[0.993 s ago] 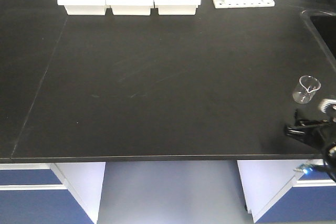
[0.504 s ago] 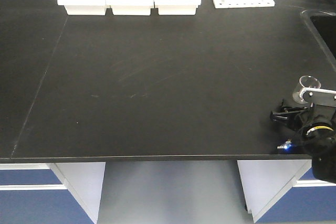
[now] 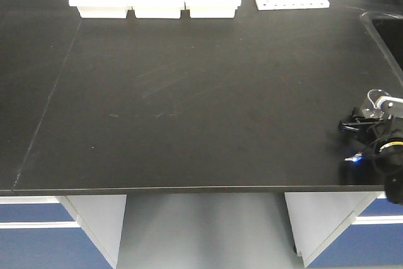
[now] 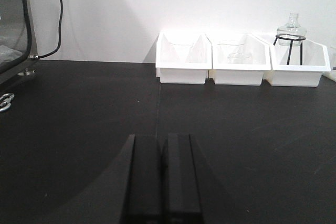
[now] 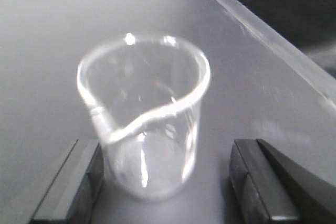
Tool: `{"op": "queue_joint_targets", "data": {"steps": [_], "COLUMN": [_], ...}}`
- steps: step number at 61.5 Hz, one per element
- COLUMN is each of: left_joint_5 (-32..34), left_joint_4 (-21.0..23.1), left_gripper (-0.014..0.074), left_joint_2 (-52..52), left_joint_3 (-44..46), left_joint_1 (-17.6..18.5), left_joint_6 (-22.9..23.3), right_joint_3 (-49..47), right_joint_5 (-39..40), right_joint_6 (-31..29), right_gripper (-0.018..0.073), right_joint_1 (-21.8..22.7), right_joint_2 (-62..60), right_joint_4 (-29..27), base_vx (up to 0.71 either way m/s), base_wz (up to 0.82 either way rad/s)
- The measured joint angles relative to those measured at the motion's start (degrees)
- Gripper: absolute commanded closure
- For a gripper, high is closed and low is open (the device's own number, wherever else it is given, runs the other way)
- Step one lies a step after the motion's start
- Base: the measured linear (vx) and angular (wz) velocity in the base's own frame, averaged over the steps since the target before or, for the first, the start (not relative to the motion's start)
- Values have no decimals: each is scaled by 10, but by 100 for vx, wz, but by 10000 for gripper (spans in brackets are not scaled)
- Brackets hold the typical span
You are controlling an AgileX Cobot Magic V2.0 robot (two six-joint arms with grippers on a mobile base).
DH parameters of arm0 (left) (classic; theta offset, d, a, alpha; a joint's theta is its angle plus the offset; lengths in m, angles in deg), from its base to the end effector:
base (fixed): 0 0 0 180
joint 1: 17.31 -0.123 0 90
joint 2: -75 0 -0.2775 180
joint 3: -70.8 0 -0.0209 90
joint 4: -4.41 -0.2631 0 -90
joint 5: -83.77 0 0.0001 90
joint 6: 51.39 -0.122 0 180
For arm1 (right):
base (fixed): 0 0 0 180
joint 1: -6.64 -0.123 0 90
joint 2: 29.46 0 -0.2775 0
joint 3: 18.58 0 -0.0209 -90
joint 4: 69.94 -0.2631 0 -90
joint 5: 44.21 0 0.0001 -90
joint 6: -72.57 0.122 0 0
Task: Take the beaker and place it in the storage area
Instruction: 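Close the right gripper on the beaker and lift it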
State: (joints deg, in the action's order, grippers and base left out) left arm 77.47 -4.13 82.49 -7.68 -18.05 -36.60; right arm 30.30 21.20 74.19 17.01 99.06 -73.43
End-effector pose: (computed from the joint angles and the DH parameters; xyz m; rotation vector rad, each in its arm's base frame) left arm 0.1077 0.0034 0.1937 -0.1114 1.6057 -0.0620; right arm 0.3121 -0.0640 0.0324 0.2653 1.9391 -0.1380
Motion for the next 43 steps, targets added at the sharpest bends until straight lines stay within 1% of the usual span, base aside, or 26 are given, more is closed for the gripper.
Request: {"op": "queue_joint_targets", "data": {"steps": [6, 17, 31, 43], "left_joint_5": [0, 0, 0, 0], "left_joint_4": [0, 0, 0, 0], "left_gripper": [605, 605, 605, 605], "left_joint_2": [0, 0, 0, 0], "left_joint_3": [0, 0, 0, 0], "left_joint_1": [0, 0, 0, 0], "left_joint_6": [0, 0, 0, 0], "right_joint_3": [-7, -24, -77, -106], "right_joint_5": [-5, -10, -31, -30], "right_joint_6": [2, 3, 3, 0], "right_gripper": [-6, -6, -6, -6], "right_joint_1": [16, 32, 35, 35], "right_joint_2": [1, 9, 35, 54], "right_joint_4": [27, 50, 80, 87], "base_vx": [0, 0, 0, 0], "base_wz": [0, 0, 0, 0]}}
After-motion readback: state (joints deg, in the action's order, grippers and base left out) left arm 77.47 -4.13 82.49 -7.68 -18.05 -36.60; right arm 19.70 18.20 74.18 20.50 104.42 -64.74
